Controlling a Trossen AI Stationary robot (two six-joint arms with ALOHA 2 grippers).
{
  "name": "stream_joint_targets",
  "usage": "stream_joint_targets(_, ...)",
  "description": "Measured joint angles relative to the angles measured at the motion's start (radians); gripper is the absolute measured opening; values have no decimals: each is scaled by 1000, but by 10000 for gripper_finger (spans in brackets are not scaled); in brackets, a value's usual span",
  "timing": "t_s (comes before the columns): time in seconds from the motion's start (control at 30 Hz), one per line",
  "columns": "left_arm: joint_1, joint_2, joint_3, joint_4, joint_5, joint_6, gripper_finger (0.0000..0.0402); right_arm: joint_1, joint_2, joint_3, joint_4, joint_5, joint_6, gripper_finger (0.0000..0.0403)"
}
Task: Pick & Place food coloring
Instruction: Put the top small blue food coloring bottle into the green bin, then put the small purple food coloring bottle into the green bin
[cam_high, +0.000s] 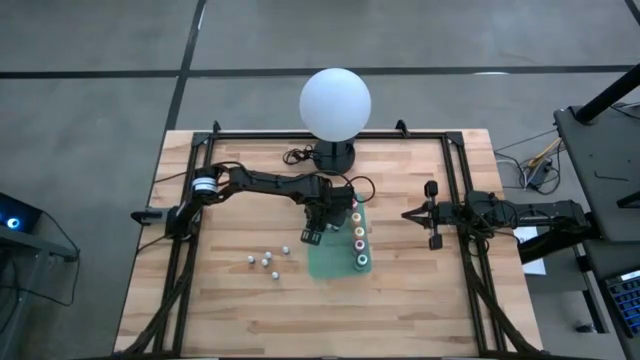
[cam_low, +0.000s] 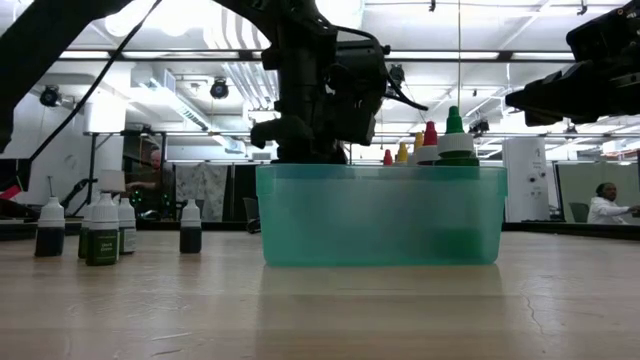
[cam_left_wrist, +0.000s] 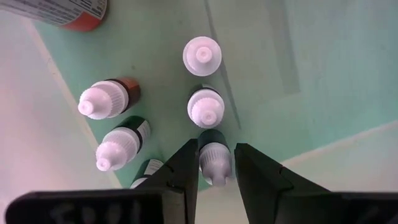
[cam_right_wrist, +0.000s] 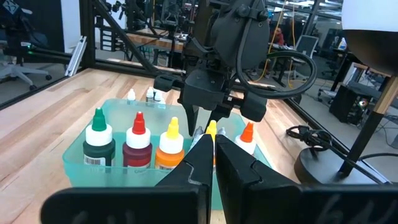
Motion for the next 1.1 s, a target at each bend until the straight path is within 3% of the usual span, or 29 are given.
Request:
stream_joint_targets(0.57, 0, -24, 0, -4, -5, 2, 79, 0, 0, 0, 0, 0, 0, 9)
stream_joint_targets(1.1, -17, -133, 58, -41, -5, -34, 79, -1, 0, 0, 0, 0, -1, 9)
